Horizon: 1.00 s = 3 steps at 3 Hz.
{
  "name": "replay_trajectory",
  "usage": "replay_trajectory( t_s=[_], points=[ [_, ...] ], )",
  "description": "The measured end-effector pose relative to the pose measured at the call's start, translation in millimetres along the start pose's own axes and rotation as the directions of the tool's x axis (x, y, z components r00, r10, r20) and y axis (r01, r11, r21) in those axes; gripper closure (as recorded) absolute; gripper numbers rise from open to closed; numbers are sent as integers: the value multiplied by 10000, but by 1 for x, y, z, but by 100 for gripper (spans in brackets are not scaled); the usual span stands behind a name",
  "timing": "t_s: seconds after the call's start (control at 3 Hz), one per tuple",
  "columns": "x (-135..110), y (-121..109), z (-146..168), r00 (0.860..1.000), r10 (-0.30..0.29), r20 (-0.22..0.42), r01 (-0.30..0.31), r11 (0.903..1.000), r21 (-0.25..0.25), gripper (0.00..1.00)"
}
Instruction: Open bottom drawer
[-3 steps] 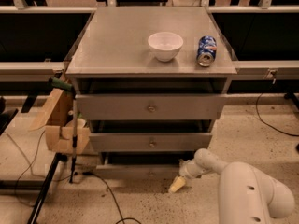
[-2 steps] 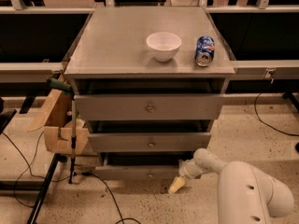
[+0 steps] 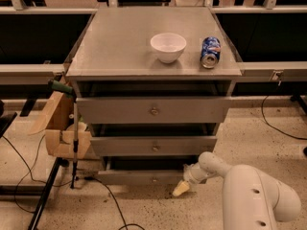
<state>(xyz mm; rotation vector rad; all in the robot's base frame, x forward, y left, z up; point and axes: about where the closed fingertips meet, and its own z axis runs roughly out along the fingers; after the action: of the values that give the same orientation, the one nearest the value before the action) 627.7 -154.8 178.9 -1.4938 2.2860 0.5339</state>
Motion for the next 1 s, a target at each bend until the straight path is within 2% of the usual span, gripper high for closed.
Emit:
replay_trajectory(
  t_s=[1.0],
  points=[
    [-7,-5,-7,10000,-1,-2,1,10000,-2,88]
  ],
)
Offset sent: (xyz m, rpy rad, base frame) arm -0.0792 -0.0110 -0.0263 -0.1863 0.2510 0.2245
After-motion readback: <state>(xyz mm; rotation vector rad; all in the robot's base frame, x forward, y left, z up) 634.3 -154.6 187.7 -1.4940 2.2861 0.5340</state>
